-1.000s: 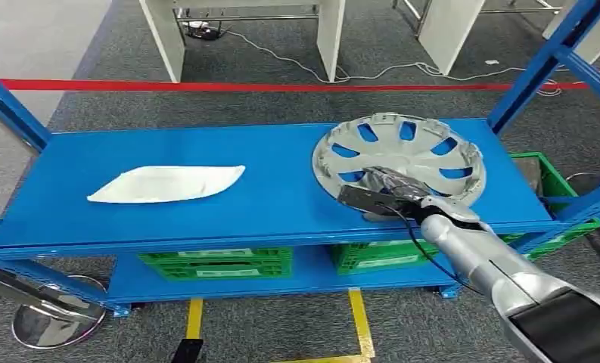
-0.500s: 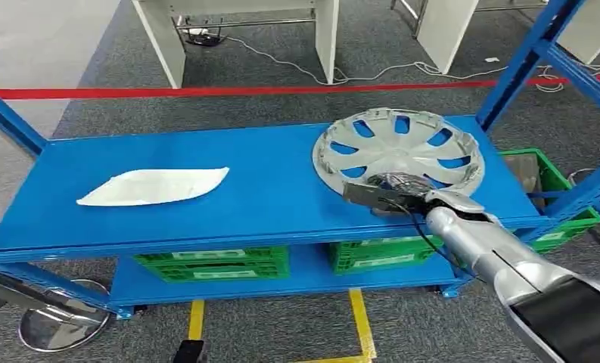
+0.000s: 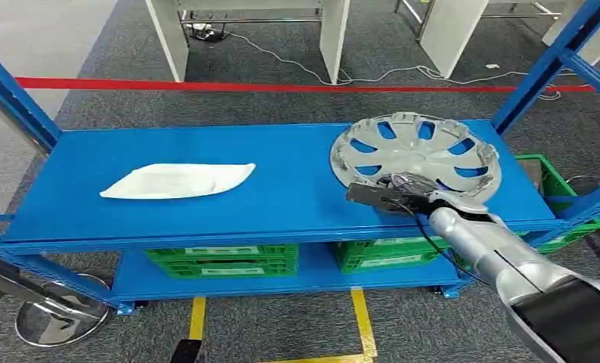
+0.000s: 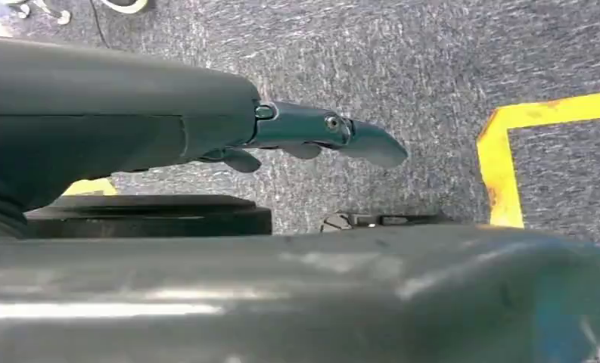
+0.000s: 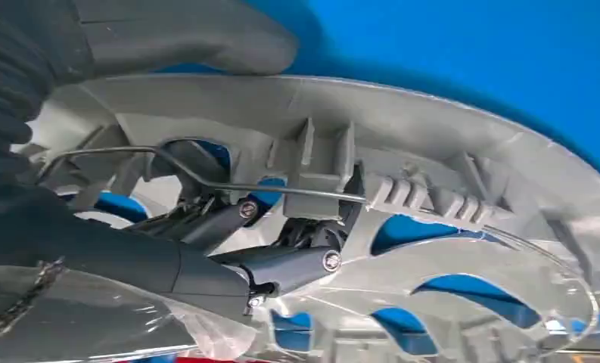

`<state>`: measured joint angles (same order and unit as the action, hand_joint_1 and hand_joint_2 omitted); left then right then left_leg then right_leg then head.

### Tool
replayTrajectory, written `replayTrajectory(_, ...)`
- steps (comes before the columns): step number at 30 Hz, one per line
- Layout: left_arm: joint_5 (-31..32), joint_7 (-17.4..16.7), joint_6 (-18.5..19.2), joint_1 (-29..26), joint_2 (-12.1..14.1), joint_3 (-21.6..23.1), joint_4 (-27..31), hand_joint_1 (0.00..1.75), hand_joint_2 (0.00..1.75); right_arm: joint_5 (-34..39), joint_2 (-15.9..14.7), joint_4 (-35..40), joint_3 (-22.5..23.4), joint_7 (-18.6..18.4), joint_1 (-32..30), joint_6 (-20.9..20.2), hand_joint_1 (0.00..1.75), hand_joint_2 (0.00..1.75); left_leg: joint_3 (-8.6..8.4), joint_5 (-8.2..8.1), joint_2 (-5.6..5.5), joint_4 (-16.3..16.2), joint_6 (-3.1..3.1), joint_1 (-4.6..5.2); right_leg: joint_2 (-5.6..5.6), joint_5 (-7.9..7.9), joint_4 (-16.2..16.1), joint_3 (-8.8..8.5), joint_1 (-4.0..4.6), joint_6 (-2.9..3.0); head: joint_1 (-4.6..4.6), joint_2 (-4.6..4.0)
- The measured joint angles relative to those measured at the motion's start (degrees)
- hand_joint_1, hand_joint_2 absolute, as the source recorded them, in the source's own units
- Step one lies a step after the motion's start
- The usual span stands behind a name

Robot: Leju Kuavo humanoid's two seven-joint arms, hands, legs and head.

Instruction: Take the parts from the cabinet and place them on the table.

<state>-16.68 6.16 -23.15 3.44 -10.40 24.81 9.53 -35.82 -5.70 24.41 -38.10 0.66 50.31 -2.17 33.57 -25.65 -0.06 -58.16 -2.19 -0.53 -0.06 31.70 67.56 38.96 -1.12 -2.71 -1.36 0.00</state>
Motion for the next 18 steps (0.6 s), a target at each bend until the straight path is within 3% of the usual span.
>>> replayTrajectory(1,0.0,0.0,0.0,0.0,0.0,0.0,0.0,0.00,0.00,0.0,0.0,0.0,0.0,0.1,-0.3,0.1,1.75,1.75,0.09,0.00,0.03,0.0,-0.13,0.11,0.00,1.79,4.7,2.22,0.00,-0.05,-0.04,0.00)
replayTrajectory(2,-0.1,0.0,0.0,0.0,0.0,0.0,0.0,0.00,0.00,0.0,0.0,0.0,0.0,0.2,-0.5,0.3,1.75,1.75,0.13,0.01,0.03,0.0,-0.15,0.19,-0.01,2.57,7.9,3.82,0.00,-0.05,0.02,0.00)
replayTrajectory(3,-0.1,0.0,0.0,0.0,0.0,0.0,0.0,0.00,0.00,0.1,0.0,0.0,0.0,0.5,-0.6,0.4,1.75,1.75,0.08,0.00,0.02,0.0,-0.16,0.27,0.00,1.82,8.1,3.94,0.00,0.03,0.00,0.00)
replayTrajectory(4,-0.1,0.0,0.0,0.0,0.0,0.0,0.0,0.00,0.00,0.0,0.0,-0.1,0.0,0.9,-0.6,0.5,1.75,1.75,-0.01,-0.02,-0.02,0.0,-0.17,0.31,0.00,0.02,5.8,2.79,0.01,0.18,0.02,0.00)
replayTrajectory(6,-0.1,0.0,-0.1,0.0,0.0,0.0,0.0,0.00,0.00,0.0,0.1,-0.1,0.0,1.7,-0.5,1.2,1.75,1.75,-0.24,-0.12,-0.05,-0.1,-0.05,0.33,-0.01,-4.76,-3.8,-2.00,0.03,0.68,0.02,0.00)
replayTrajectory(7,-0.1,0.0,-0.1,0.0,0.0,0.0,0.0,0.00,0.00,-0.2,0.1,-0.1,0.0,2.2,-0.5,1.8,1.75,1.75,-0.25,-0.20,-0.04,-0.1,0.11,0.34,-0.02,-5.69,-8.5,-4.21,0.09,1.01,0.02,0.00)
replayTrajectory(8,-0.2,0.0,-0.1,0.1,0.0,0.0,0.0,0.00,0.00,-0.5,0.3,0.0,-0.1,2.7,-0.5,2.8,1.75,1.75,0.14,-0.37,-0.04,-0.4,0.48,0.80,0.03,-5.02,-9.8,-5.44,0.33,1.06,-0.02,0.00)
replayTrajectory(11,-0.3,0.1,-0.4,0.1,0.0,0.0,0.0,0.00,0.00,-1.9,0.6,0.2,-0.2,4.3,-1.2,7.8,1.75,1.75,0.16,0.03,-0.03,-0.2,1.28,0.58,0.10,-5.19,-9.5,-5.04,0.50,1.47,-0.09,0.00)
replayTrajectory(13,-0.4,0.1,-0.8,0.1,0.1,0.0,0.0,0.00,0.00,-3.7,1.1,1.4,-0.5,5.0,-2.1,13.0,1.75,1.75,0.64,-1.12,-0.06,-1.1,2.02,0.55,-0.06,-5.57,-10.0,-5.24,-0.05,2.07,-0.11,0.00)
replayTrajectory(14,-0.5,0.1,-1.0,0.1,0.1,0.0,0.0,0.00,0.00,-4.9,1.1,2.5,-0.6,5.4,-2.5,16.7,1.75,1.75,1.74,-2.98,-0.06,-3.7,2.40,0.49,-0.14,-5.54,-9.9,-5.19,-0.10,2.37,-0.35,0.00)
replayTrajectory(16,-0.5,0.0,-1.3,0.0,0.2,0.0,0.0,0.00,0.00,-7.7,1.1,5.8,-0.6,5.7,-4.1,24.8,1.75,1.75,5.82,-7.40,-0.06,-13.1,2.91,0.20,-0.17,-5.43,-9.9,-5.18,-0.06,2.61,-0.24,0.00)
replayTrajectory(17,-0.5,-0.1,-1.4,-0.1,0.2,0.0,0.0,0.00,0.00,-9.3,1.1,7.6,-0.5,5.8,-5.1,27.8,1.75,1.75,7.51,-8.53,-0.06,-16.9,3.02,0.15,-0.13,-5.41,-9.9,-5.19,-0.04,2.64,-0.31,0.00)
replayTrajectory(18,-0.3,-0.2,-1.5,-0.2,0.3,0.0,0.0,0.00,0.00,-10.8,1.1,9.4,-0.4,5.9,-6.3,29.8,1.75,1.75,8.03,-8.05,-0.06,-17.9,3.07,0.12,-0.03,-5.36,-9.9,-5.26,-0.04,2.67,-0.28,0.00)
